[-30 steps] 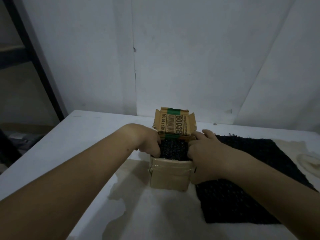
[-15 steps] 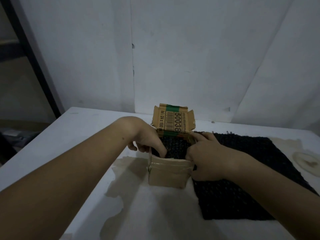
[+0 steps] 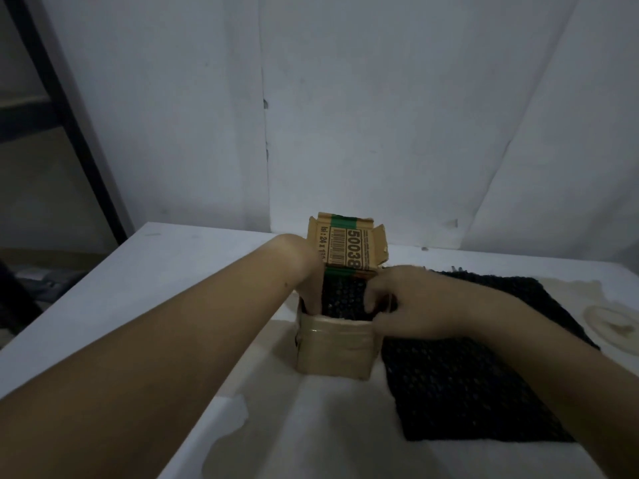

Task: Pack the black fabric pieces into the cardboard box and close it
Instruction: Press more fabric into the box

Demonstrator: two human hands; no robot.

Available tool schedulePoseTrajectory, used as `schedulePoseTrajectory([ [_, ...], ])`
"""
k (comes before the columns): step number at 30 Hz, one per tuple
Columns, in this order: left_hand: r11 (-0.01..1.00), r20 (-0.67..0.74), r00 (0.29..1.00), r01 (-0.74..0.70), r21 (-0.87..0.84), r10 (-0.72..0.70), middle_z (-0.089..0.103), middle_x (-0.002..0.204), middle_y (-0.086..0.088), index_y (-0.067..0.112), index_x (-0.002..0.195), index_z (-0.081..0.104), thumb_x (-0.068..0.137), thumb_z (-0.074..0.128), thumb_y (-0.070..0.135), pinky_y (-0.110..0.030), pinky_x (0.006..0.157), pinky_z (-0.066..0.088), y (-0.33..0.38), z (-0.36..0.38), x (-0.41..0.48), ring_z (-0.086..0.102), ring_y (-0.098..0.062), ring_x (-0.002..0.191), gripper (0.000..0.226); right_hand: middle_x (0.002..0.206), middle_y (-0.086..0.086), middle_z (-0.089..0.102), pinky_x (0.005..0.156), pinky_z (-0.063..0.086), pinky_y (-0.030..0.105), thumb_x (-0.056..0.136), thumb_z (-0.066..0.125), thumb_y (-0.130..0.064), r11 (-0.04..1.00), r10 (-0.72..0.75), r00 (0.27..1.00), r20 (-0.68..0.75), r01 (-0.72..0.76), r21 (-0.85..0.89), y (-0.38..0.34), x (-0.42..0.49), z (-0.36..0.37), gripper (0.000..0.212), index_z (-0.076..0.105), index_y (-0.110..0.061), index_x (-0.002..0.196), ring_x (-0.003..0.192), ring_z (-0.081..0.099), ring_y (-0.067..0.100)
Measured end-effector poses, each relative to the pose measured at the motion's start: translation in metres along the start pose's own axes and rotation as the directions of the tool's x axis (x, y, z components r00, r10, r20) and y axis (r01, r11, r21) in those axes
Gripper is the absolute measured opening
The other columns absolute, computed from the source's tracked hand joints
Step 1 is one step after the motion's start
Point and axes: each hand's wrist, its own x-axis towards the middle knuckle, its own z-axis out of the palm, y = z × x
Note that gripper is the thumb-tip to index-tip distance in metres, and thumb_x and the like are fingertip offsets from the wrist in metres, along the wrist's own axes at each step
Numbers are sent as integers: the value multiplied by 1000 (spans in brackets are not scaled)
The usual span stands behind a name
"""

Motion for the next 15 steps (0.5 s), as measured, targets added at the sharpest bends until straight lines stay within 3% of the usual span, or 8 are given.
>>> schedulePoseTrajectory([
  [1,995,-2,1000,-14,-98,14,58,131,0,26,143,47,80,73,56,-35,98,51,-6,2,3,59,-20,115,74,103,-11,63,90,49,33,78,60,-44,1000,-2,997,-83,0,-23,6,4,-5,25,67,-36,101,106,58,15],
  [3,914,70,996,-16,-405,49,58,124,5,32,148,39,76,80,50,-34,91,54,-19,6,10,62,-17,109,85,111,-5,64,89,42,30,83,63,-41,972,-11,984,-176,-30,-231,14,17,-9,37,64,-36,119,108,57,18],
  [5,812,129,988,7,-584,84,59,114,9,40,153,28,75,82,43,-29,79,54,-29,9,15,66,-13,101,94,122,-1,62,90,32,32,85,63,-48,940,50,993,-103,-82,-331,15,31,-5,54,53,-35,136,118,52,22],
  [9,799,152,983,6,-601,107,67,104,10,44,153,25,74,82,36,-25,70,51,-32,19,24,69,-8,93,97,139,3,50,101,31,37,78,67,-57,931,199,973,117,-150,-331,12,52,-3,78,39,-37,148,129,41,28],
  [15,896,131,991,21,-444,42,63,87,8,26,148,43,80,80,37,-14,41,44,-19,13,29,63,-3,74,79,133,5,52,108,21,43,79,72,-47,886,256,955,152,-169,-431,3,72,7,73,43,-34,145,128,37,28],
])
